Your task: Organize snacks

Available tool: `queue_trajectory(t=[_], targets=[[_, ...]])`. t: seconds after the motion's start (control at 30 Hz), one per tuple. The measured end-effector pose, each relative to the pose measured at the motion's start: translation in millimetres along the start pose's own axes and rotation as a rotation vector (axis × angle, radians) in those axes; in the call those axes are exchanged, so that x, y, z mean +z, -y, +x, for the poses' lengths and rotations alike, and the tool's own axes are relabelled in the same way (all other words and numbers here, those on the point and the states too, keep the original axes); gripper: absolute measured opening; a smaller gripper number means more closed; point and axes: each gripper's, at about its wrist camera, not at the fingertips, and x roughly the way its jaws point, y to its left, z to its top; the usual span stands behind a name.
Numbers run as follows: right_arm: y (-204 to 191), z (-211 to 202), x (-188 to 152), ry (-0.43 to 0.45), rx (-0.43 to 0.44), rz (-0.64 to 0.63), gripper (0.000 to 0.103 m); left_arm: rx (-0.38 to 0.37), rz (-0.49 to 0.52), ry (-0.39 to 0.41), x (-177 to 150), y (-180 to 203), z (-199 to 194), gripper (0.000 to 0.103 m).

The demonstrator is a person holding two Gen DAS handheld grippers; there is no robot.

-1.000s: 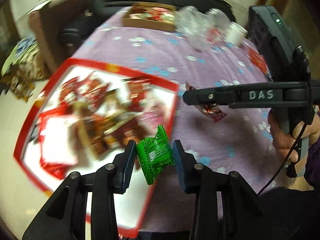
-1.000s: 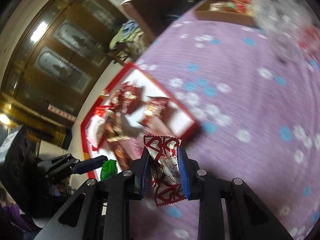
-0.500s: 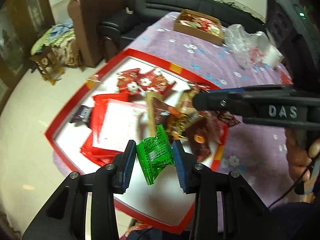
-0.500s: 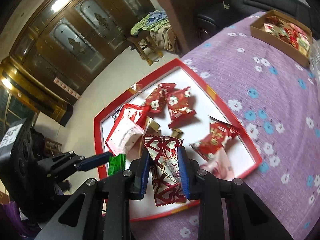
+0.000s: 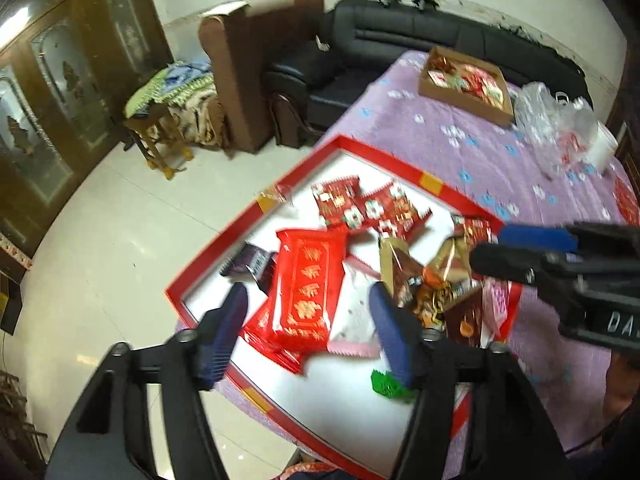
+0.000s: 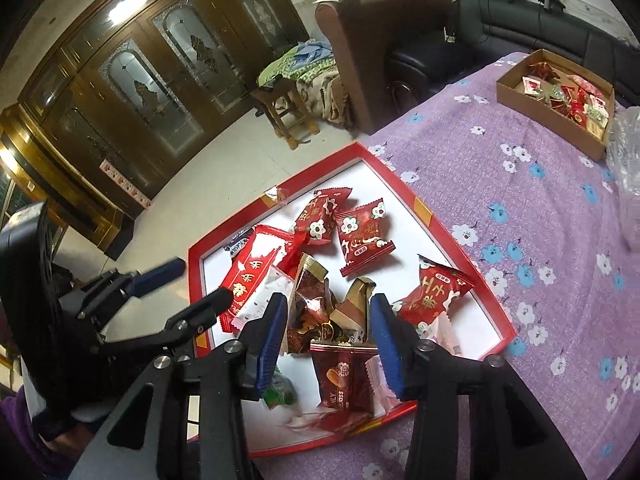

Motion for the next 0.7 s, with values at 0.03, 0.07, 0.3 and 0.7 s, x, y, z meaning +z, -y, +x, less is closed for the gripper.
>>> queue_trajectory(t=[0.03,0.07,0.3,0.7], targets=[[0.4,-2.0,-1.1,0.005,0.000,0.003,0.045,0.009,-0.003,0.013,1.6,-0.6,-2.2,0.068],[1.3,-3.7,-2.0,0.012,0.000,0.008,0.045,0.022,-0.005,0.022,3.1,-1.0,-4.1,0.071],[8.0,-10.4,-5.6,0.024,0.002,0.031,0.050,0.066,-0.009,0.060,13.3,2.2,-11.4,0.078],[14.2,-12.5,-8.8,0.031,-0.016,0.040,0.056,0.084,-0.015,0.084,20.2,4.8,-17.5,0.078]])
